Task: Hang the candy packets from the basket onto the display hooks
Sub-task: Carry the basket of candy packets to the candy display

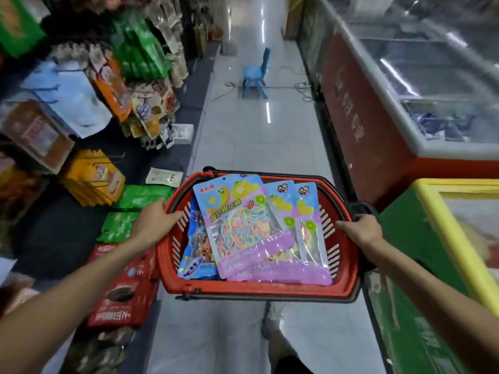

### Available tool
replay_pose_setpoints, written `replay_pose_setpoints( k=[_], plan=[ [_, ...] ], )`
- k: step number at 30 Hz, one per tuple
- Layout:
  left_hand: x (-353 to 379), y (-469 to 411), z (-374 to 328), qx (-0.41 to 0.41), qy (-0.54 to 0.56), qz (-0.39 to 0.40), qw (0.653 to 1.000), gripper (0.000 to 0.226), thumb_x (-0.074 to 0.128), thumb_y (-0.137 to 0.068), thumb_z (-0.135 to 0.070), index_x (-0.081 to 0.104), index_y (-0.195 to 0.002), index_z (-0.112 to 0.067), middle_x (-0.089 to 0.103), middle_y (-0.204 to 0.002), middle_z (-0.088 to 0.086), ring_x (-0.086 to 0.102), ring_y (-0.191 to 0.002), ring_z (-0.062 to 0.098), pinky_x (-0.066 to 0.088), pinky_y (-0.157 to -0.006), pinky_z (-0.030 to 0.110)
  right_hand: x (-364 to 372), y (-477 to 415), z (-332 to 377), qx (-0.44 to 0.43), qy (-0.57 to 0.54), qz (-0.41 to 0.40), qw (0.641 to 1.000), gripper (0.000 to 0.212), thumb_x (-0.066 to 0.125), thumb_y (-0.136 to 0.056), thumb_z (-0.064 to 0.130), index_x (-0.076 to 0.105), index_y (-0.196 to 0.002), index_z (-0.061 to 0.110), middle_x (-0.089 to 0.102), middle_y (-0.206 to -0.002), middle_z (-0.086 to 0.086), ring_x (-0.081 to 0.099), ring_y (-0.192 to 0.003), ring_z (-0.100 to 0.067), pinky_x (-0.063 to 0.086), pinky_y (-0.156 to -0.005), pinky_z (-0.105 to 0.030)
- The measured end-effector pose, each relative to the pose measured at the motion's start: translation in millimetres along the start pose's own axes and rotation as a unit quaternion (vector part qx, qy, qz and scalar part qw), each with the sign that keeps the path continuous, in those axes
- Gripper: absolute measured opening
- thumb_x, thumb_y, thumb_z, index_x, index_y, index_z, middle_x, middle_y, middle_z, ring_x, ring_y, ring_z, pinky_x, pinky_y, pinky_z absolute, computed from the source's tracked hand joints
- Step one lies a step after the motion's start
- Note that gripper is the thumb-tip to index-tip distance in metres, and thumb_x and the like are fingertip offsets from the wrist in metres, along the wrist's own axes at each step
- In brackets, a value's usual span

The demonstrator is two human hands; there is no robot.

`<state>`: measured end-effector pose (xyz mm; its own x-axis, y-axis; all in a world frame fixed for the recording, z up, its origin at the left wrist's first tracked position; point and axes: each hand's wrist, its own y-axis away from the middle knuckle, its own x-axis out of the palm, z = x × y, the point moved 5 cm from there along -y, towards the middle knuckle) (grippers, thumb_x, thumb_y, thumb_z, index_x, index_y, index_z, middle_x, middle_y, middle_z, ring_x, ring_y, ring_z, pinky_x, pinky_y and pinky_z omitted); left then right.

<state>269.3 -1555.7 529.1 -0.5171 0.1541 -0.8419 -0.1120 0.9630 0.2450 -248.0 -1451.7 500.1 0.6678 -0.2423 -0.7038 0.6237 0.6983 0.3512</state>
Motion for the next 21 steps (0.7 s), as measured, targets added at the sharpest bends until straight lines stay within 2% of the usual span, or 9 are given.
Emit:
replay_pose_setpoints(
  k=[3,7,11,14,18,21],
  plan=[
    [6,-79,-36,0.005,-0.05,0.018,0.999,0.048,0.057,-0.075,-0.066,0.065,-0.085,-0.02,0.072,-0.075,0.0,0.07,-0.066,0.023,0.061,-0.066,0.04,-2,-71,39,-0.014,-0.009,0.003,1.0,0.021,0.087,-0.079,0.027,0.074,-0.087,0.013,0.072,-0.077,-0.008,0.066,-0.064,-0.021,0.052,-0.073,-0.03],
    [1,-165,-92,0.01,-0.107,0.015,0.994,0.056,0.051,-0.072,-0.074,0.06,-0.096,-0.024,0.069,-0.088,0.002,0.067,-0.075,0.026,0.057,-0.069,0.038,-9,-158,89,-0.019,-0.013,0.009,1.0,0.026,0.087,-0.077,0.029,0.078,-0.093,0.01,0.075,-0.082,-0.009,0.069,-0.07,-0.024,0.054,-0.074,-0.032],
    [-7,-239,-153,0.006,-0.129,0.015,0.992,0.043,0.06,-0.087,-0.064,0.058,-0.098,-0.022,0.069,-0.093,0.003,0.068,-0.081,0.026,0.059,-0.076,0.04,-16,-238,147,-0.036,-0.01,0.006,0.999,0.03,0.086,-0.077,0.029,0.077,-0.097,0.008,0.075,-0.089,-0.012,0.071,-0.083,-0.028,0.056,-0.08,-0.034],
    [-10,-290,-184,-0.007,-0.144,0.0,0.99,0.047,0.06,-0.089,-0.064,0.056,-0.104,-0.019,0.068,-0.097,0.006,0.068,-0.085,0.029,0.059,-0.076,0.041,-17,-294,186,-0.039,-0.013,0.009,0.999,0.029,0.086,-0.077,0.027,0.076,-0.097,0.008,0.073,-0.088,-0.011,0.07,-0.083,-0.028,0.057,-0.082,-0.035],
    [-11,-376,-212,-0.008,-0.121,0.02,0.992,0.052,0.059,-0.079,-0.068,0.061,-0.099,-0.021,0.072,-0.089,0.002,0.07,-0.076,0.024,0.061,-0.071,0.04,-10,-371,240,-0.035,-0.031,0.002,0.999,0.018,0.085,-0.076,0.025,0.07,-0.081,0.016,0.075,-0.086,-0.012,0.072,-0.08,-0.03,0.059,-0.082,-0.037],
    [-7,-450,-223,-0.002,-0.095,0.038,0.995,0.057,0.051,-0.066,-0.072,0.066,-0.09,-0.022,0.074,-0.077,0.0,0.073,-0.064,0.02,0.063,-0.063,0.04,4,-433,281,-0.025,-0.04,0.001,0.999,0.02,0.086,-0.075,0.026,0.072,-0.084,0.015,0.073,-0.082,-0.009,0.071,-0.073,-0.026,0.059,-0.079,-0.035]
  ],
)
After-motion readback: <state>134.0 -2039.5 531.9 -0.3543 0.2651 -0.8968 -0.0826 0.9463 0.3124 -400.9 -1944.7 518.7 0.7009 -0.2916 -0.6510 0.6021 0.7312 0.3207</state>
